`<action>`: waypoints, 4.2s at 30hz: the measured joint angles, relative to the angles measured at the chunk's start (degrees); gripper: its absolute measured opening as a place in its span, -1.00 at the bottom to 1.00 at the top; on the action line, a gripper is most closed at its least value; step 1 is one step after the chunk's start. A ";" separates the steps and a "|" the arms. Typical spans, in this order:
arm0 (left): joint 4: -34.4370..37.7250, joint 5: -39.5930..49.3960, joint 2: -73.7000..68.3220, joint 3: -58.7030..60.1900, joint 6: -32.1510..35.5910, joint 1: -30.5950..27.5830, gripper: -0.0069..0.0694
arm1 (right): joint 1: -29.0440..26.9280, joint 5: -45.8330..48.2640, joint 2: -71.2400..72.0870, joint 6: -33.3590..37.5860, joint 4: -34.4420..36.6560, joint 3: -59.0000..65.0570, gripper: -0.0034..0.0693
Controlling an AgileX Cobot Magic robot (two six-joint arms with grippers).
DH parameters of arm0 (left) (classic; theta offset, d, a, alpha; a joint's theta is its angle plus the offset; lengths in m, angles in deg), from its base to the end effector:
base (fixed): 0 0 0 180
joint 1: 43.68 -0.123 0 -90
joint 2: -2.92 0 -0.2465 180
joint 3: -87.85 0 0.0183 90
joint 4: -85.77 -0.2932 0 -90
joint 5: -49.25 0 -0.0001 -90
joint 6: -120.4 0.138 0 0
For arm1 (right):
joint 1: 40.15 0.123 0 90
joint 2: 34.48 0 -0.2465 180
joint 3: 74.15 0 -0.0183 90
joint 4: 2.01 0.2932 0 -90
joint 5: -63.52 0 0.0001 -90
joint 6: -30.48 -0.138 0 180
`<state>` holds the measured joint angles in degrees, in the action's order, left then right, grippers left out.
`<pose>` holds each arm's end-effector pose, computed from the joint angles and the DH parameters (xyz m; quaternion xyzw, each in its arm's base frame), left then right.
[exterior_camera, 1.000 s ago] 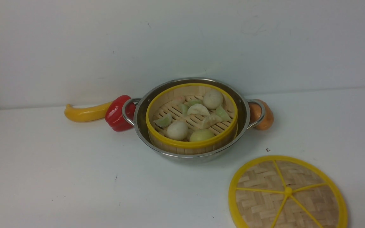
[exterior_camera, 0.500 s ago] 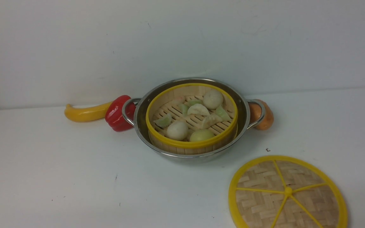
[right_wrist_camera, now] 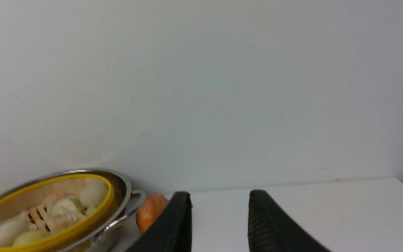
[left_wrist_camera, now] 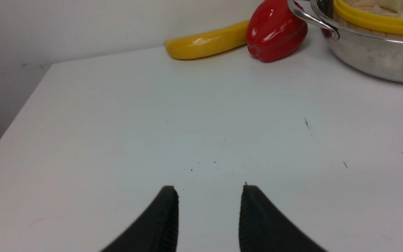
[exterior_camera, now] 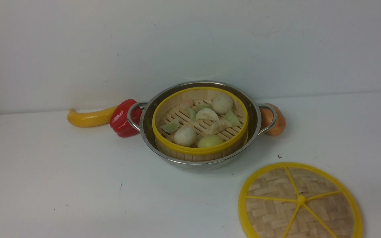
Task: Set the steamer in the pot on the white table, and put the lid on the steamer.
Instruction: 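Move the gripper down to the bamboo steamer lid and grasp its center knob, then place the bamboo steamer lid onto the steamer basket in the pot with the right gripper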
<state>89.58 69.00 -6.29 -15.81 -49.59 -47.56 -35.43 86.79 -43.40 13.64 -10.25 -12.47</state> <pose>0.1804 0.0091 0.1670 0.0245 0.7943 0.0456 0.6053 0.1645 0.0057 0.2670 0.0483 0.7277 0.0627 0.6814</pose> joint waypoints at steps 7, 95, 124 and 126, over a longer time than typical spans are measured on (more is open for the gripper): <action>0.00 0.00 0.00 0.00 0.00 0.00 -0.19 | 0.00 20.44 -3.09 0.51 3.54 -17.95 -0.23; 0.00 0.00 0.00 0.00 0.05 0.00 -0.19 | 18.82 34.64 -105.58 29.75 11.75 -51.84 -0.51; 0.00 0.00 0.00 0.00 0.05 0.00 -0.19 | 19.23 47.57 -104.61 33.78 18.38 -89.08 -0.51; 0.00 0.00 0.00 0.00 0.05 0.00 -0.19 | 19.81 47.66 -108.26 34.26 18.90 -94.63 -0.51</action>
<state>89.58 69.00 -6.29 -15.81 -49.54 -47.56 -15.62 134.45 -151.66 47.90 8.65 -107.10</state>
